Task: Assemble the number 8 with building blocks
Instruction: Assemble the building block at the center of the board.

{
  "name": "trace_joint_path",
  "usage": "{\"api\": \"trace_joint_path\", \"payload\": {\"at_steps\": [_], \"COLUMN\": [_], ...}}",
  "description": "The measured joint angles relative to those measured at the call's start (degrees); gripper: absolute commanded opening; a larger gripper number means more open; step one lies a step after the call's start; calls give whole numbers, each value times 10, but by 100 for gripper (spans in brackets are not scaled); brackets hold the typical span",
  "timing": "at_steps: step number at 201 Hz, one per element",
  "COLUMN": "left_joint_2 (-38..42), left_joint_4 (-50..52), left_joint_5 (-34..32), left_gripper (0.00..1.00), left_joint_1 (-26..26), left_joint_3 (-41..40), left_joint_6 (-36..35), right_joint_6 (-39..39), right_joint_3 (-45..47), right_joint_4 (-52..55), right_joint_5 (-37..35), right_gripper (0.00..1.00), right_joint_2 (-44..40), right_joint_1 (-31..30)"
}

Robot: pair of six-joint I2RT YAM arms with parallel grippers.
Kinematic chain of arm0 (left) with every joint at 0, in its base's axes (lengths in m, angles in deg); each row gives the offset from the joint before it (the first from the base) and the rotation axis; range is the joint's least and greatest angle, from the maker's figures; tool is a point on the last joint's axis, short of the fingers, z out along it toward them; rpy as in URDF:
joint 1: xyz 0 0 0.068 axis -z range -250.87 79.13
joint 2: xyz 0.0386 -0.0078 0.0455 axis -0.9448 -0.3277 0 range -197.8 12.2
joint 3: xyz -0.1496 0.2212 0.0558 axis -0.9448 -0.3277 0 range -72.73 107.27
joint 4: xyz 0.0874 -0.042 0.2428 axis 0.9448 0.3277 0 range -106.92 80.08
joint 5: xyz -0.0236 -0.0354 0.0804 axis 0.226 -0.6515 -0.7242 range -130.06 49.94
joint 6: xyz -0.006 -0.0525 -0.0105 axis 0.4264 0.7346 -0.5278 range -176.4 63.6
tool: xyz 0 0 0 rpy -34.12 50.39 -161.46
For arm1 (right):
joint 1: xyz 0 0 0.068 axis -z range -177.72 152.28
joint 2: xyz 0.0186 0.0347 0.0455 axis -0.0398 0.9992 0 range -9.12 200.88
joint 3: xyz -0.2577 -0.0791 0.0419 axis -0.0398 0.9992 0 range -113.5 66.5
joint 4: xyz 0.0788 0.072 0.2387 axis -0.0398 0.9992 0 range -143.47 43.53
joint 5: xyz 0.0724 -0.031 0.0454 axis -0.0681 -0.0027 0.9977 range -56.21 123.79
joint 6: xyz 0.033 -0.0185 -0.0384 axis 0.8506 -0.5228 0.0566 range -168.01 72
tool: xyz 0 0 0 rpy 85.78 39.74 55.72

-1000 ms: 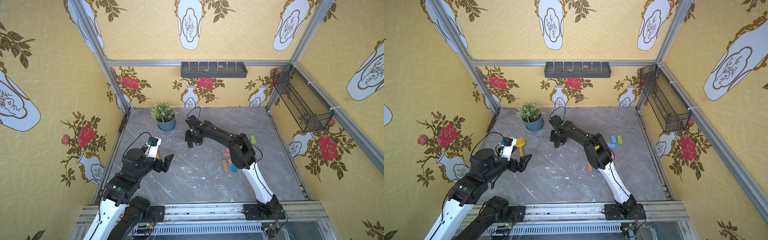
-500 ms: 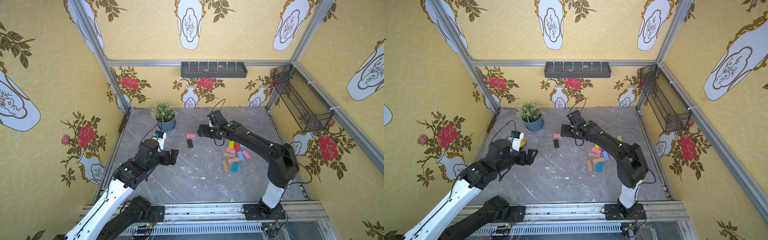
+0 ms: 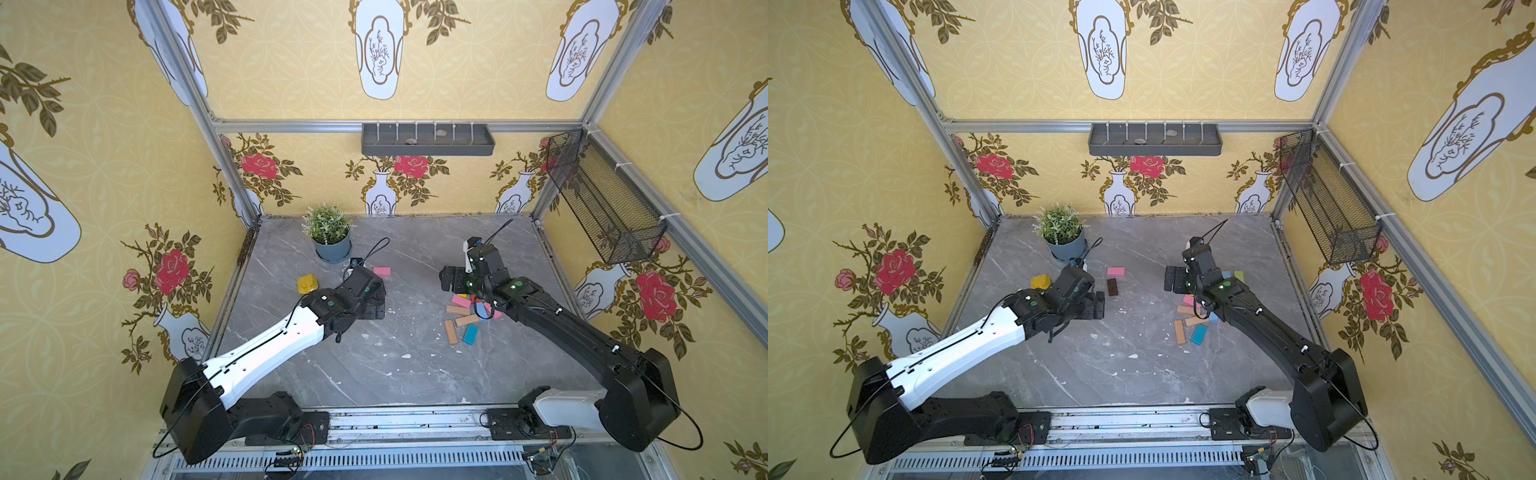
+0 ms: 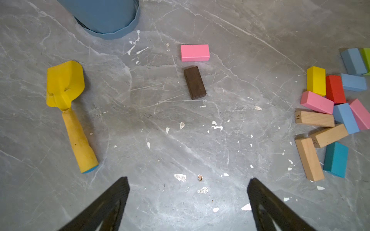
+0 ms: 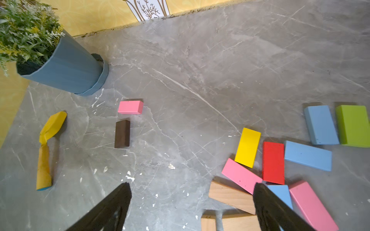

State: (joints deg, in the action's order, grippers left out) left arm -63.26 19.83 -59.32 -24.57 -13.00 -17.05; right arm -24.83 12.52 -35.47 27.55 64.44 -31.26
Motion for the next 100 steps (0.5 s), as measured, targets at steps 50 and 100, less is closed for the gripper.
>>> {"api": "trace_joint_path", "payload": {"at_steps": [50, 100], "left_joint_2": [-108, -199], "left_joint_4": [-1, -18], "left_joint_5": [-10, -12], "left_gripper": [88, 82], "left_joint_1": [3, -8], "left_joint_3": [56, 97], "left_joint_6": [48, 73], "right_joint_6": [-22, -22], "right_joint_3": [53, 87], "right_joint_4": [-50, -102], "right_joint_5": [-5, 0], "right_gripper": [98, 98], "right_joint_2": [-14, 0], "right_joint_1": [18, 40]}}
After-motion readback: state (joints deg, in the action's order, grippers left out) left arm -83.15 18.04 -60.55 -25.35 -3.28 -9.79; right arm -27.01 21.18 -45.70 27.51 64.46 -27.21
